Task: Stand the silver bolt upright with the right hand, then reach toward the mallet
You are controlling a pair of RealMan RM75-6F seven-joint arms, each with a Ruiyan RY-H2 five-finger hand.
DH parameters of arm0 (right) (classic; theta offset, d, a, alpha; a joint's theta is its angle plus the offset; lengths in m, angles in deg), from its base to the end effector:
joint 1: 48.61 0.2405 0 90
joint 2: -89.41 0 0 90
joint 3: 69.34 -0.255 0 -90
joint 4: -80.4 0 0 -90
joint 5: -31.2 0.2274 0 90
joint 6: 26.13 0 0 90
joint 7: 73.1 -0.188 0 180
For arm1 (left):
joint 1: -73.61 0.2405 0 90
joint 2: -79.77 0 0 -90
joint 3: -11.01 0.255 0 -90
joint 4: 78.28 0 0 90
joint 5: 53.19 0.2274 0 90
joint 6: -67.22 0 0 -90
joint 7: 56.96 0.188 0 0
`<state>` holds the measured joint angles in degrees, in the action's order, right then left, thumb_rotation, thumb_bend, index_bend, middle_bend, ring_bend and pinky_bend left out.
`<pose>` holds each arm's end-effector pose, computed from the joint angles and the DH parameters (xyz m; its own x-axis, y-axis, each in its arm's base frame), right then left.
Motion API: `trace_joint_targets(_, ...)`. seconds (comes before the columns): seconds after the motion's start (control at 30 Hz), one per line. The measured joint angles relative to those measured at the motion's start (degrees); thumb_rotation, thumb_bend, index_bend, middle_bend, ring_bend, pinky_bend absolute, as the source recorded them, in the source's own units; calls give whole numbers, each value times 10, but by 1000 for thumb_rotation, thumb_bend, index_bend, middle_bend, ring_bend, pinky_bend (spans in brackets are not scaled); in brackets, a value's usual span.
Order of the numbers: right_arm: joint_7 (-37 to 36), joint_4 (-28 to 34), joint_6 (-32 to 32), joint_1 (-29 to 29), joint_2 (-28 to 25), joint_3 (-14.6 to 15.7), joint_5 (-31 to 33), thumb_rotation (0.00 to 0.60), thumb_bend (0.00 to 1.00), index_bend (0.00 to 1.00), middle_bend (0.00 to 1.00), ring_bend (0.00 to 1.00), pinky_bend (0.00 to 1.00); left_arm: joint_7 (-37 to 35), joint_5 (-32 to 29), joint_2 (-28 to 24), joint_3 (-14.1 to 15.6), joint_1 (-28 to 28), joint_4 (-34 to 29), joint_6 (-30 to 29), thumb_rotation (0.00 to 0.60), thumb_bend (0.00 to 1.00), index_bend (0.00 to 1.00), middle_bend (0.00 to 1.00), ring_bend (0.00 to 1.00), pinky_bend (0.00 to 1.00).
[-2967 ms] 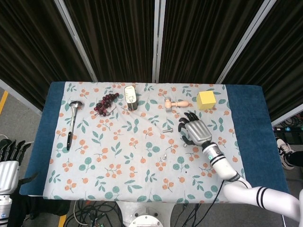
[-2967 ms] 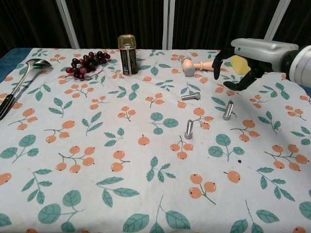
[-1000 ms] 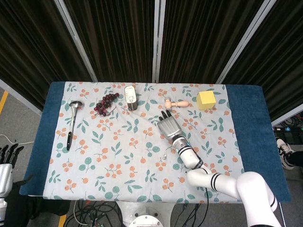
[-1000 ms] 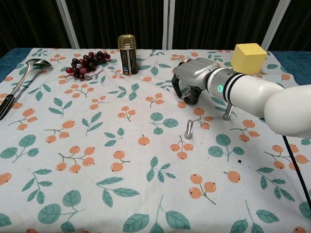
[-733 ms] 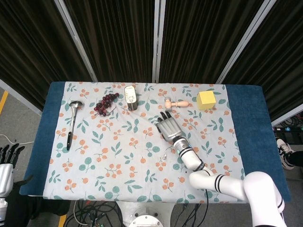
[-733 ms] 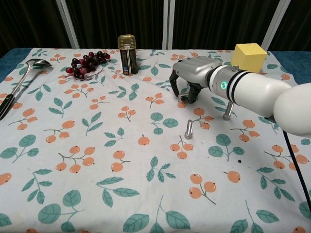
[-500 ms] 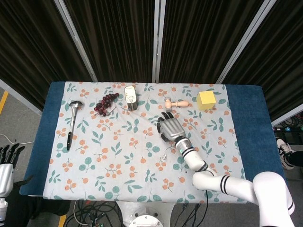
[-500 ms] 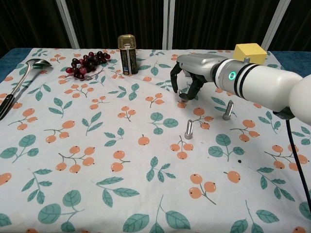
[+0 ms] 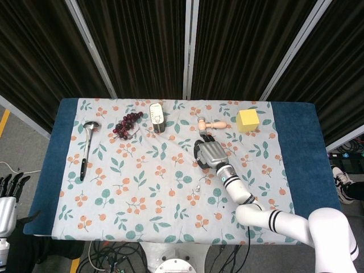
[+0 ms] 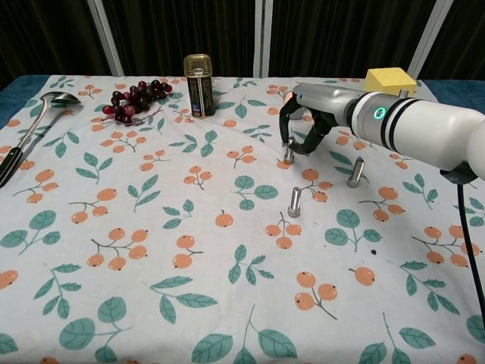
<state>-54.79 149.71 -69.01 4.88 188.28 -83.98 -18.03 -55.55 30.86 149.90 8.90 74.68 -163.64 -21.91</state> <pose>-0.1075 -0.4353 -0.1049 0.3687 -0.4031 0.8376 -0.9179 -0.2999 0.2598 -0.3543 0.1886 0.1324 0.4358 -0.0108 0.9000 0.8937 0.1238 -0.4313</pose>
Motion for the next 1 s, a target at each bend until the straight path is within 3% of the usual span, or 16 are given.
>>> trace_joint_targets(0.7, -5, 6, 6, 5, -4, 12, -9, 600, 342, 417, 217, 0, 0, -2, -1, 1, -1, -2, 2, 2, 600, 0, 156, 78, 1, 0)
trace_joint_targets(1.0, -13, 103, -65, -30, -74, 14, -54, 600, 343, 241, 172, 0, 0, -2, 8, -1, -6, -8, 1, -1, 600, 0, 156, 78, 1, 0)
